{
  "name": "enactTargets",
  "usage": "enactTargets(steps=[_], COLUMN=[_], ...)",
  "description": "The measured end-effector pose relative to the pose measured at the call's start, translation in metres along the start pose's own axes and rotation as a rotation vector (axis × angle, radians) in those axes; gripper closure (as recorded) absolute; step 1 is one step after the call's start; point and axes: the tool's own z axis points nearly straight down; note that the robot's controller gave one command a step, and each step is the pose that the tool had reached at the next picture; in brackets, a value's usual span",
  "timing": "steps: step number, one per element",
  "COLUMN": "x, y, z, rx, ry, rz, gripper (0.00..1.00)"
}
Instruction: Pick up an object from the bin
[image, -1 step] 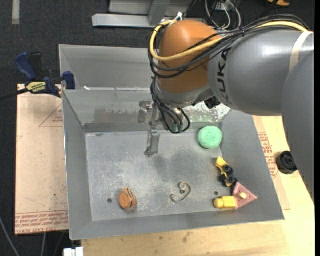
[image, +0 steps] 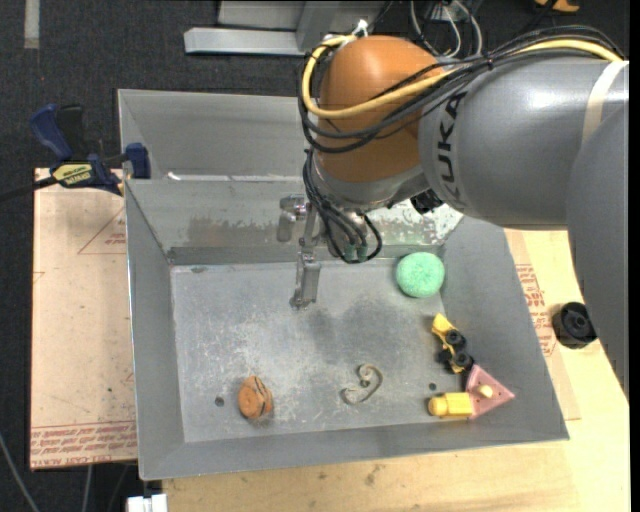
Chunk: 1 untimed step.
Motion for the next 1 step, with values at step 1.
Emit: enactTargets(steps=[1], x=[0.0348], y=[0.0228], z=[0.0512], rx=[0.0], ry=[-0.001], rz=[-0.122], gripper=[0.0])
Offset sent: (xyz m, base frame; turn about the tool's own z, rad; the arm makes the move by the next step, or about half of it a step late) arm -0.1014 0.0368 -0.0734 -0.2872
